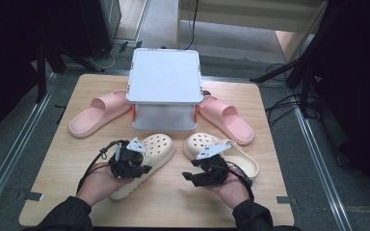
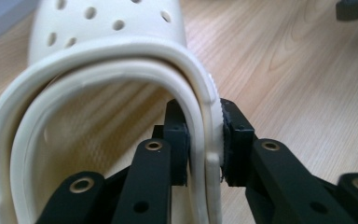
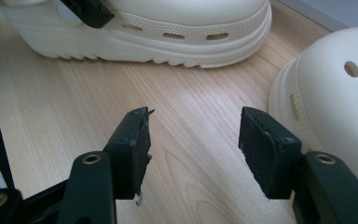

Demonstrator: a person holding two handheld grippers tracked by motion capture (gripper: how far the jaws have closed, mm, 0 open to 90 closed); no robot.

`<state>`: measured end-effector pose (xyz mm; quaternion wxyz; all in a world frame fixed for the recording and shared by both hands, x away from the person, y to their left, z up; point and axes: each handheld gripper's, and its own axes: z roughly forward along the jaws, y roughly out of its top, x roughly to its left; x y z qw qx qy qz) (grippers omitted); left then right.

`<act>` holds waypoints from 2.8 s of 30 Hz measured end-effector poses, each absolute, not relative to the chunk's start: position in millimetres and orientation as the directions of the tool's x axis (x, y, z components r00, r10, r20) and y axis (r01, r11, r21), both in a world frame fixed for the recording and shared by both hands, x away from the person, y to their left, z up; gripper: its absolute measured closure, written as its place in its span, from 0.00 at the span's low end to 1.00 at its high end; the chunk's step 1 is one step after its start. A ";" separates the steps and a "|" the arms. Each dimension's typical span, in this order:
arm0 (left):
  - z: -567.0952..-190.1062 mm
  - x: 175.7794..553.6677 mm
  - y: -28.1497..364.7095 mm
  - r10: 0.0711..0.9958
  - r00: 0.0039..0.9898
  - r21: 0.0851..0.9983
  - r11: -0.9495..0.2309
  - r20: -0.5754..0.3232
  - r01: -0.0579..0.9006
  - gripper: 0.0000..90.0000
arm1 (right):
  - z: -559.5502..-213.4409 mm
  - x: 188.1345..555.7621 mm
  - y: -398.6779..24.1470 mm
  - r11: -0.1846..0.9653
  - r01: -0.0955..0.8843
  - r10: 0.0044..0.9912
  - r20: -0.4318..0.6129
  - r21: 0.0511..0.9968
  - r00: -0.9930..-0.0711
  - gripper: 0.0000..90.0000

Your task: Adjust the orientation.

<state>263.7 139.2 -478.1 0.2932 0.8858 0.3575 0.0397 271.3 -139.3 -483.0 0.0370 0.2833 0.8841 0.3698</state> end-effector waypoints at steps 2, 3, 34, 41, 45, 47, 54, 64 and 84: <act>-478.4 265.1 140.6 0.657 0.738 0.550 -0.564 -0.151 0.615 0.70 | -483.3 271.0 -139.4 0.564 0.471 0.527 0.143 0.678 -0.838 0.49; -478.4 265.1 140.6 0.657 0.738 0.550 -0.564 -0.151 0.615 0.68 | -483.3 271.0 -139.4 0.564 0.471 0.527 0.143 0.678 -0.838 0.49; -462.7 285.1 234.0 0.681 0.703 0.602 -0.479 -0.203 0.638 0.91 | -507.0 280.4 -86.3 0.539 0.478 0.522 0.171 0.693 -0.836 0.79; -479.0 284.3 246.0 0.719 0.659 0.570 -0.453 -0.220 0.685 0.97 | -513.0 285.4 -68.9 0.542 0.485 0.512 0.188 0.686 -0.838 0.98; -491.7 284.9 247.2 0.728 0.643 0.546 -0.448 -0.236 0.708 0.96 | -512.7 286.7 -63.3 0.541 0.483 0.504 0.195 0.688 -0.842 0.99; -497.9 285.4 245.6 0.717 0.641 0.539 -0.439 -0.272 0.719 0.96 | -512.2 287.4 -60.0 0.543 0.483 0.502 0.196 0.687 -0.842 0.99; -500.9 281.2 241.8 0.736 0.623 0.543 -0.419 -0.267 0.728 0.99 | -512.1 293.3 -54.8 0.560 0.477 0.488 0.195 0.677 -0.851 0.99; -499.8 273.1 228.7 0.732 0.628 0.546 -0.423 -0.263 0.723 0.99 | -509.3 305.8 -59.4 0.568 0.496 0.496 0.207 0.657 -0.843 1.00; -503.3 259.6 206.9 0.746 0.606 0.545 -0.398 -0.276 0.738 0.95 | -507.5 329.7 -57.0 0.562 0.513 0.525 0.200 0.649 -0.827 1.00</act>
